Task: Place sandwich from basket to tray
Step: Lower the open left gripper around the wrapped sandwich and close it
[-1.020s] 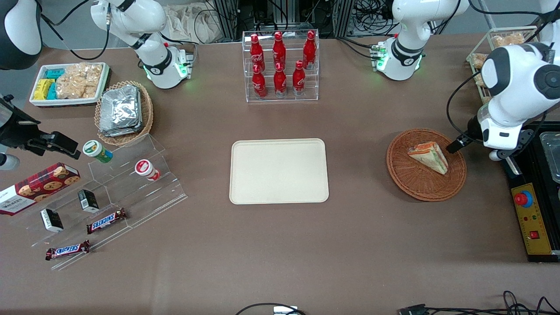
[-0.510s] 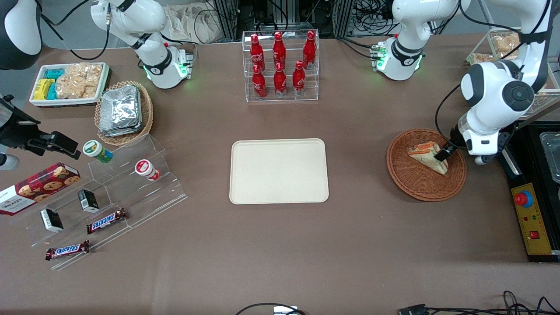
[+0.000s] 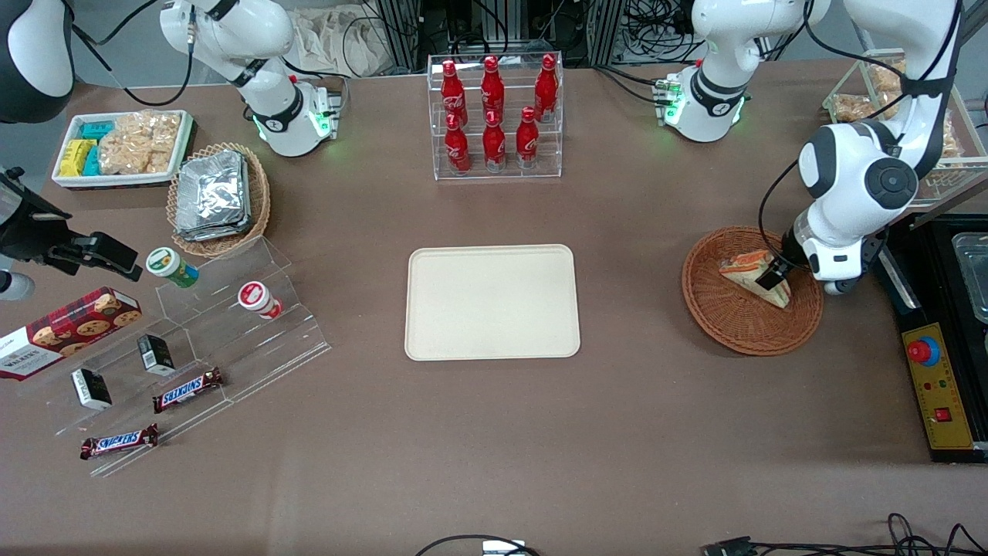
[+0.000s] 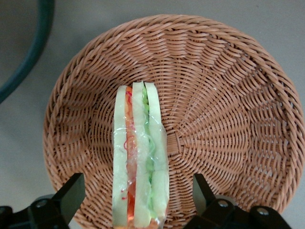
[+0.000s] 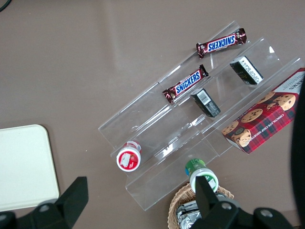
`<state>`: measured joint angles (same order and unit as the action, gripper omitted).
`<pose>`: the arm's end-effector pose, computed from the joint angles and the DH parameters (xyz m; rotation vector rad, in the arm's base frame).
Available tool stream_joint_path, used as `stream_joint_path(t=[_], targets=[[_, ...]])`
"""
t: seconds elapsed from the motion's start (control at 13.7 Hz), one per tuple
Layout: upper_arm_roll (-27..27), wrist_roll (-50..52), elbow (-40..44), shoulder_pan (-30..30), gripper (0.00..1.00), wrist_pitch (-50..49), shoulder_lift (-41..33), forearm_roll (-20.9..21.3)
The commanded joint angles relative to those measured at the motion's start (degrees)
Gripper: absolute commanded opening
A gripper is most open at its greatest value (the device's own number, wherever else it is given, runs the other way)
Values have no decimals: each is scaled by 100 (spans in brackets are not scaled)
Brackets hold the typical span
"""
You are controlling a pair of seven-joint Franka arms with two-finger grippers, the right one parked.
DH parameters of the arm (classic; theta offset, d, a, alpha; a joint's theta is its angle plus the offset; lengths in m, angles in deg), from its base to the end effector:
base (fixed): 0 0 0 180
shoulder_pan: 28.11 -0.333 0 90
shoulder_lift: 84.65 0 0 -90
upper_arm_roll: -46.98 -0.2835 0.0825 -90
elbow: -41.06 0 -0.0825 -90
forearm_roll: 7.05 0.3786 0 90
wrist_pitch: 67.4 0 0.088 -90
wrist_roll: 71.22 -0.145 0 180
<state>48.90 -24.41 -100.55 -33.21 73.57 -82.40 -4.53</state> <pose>0.4633 0.0266 0.2067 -2.8308 -1.2601 0.0578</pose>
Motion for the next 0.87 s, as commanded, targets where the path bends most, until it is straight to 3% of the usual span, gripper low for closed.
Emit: stream_joint_path(t=[0.0, 0.58, 0.66, 0.8], targets=[[10, 223, -226, 9, 100, 413, 117, 99], [10, 452, -394, 44, 99, 880, 434, 99], [10, 452, -385, 44, 89, 889, 460, 108], [1, 443, -385, 44, 56, 880, 469, 108]])
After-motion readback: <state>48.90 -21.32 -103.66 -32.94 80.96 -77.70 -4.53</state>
